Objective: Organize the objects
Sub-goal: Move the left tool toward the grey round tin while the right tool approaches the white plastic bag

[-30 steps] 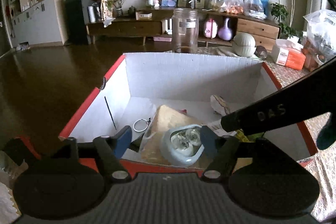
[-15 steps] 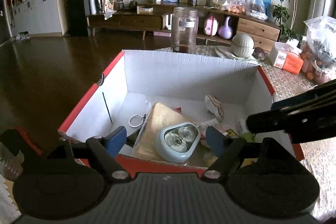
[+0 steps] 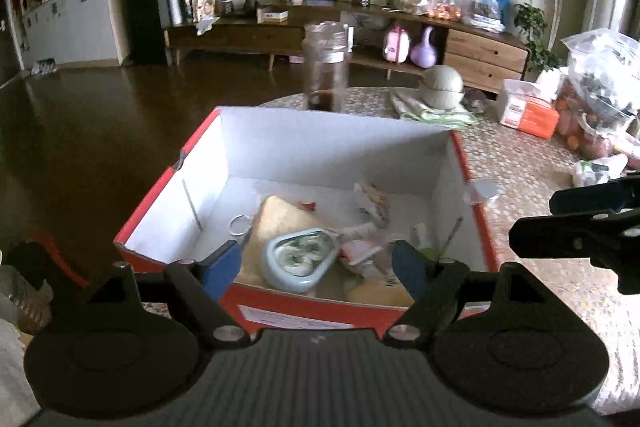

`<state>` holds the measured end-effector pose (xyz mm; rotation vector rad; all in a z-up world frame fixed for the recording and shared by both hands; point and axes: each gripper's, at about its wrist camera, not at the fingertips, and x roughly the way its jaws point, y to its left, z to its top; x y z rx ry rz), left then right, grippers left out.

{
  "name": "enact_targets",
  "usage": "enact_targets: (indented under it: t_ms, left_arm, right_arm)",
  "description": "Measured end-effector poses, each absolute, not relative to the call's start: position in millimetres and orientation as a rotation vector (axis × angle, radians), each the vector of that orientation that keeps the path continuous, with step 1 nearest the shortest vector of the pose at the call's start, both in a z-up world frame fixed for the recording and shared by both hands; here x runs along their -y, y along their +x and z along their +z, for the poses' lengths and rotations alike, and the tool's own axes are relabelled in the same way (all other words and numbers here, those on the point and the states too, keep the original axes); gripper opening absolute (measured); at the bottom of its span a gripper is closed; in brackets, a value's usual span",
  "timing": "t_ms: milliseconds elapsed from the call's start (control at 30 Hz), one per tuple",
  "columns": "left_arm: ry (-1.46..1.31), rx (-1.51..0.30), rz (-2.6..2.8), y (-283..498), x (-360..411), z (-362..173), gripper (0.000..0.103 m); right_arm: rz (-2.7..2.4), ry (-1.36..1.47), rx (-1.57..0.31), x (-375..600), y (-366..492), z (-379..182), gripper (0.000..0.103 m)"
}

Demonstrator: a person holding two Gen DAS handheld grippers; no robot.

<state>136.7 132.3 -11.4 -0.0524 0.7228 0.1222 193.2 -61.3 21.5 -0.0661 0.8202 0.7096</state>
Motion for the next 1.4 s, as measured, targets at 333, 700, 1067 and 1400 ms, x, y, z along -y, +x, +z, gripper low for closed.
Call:
enact_targets:
  t_ms: [333,700,1067,1400]
  left_arm:
    - [-0.044,-0.730,0.051,125,-73,2,0.082]
    - [-0.049,-0.758,-0.051,126,-4,-15,0.103]
    - [0.024,-0.797,-0.108,158,53,-30,0.103]
    - [0.084,-0.855,-0.109,226,92,-40,0.103]
  right_arm:
    - [0.675,-0.019,-0.768,125,166,30,0.072]
    - [0.553,0.071,-0.788,209,155,7,0.076]
    - [0.410,0.101,-0.805,298,170,-8,0.077]
    - [0.322,0.065,-0.816,352,216,-17,0.077]
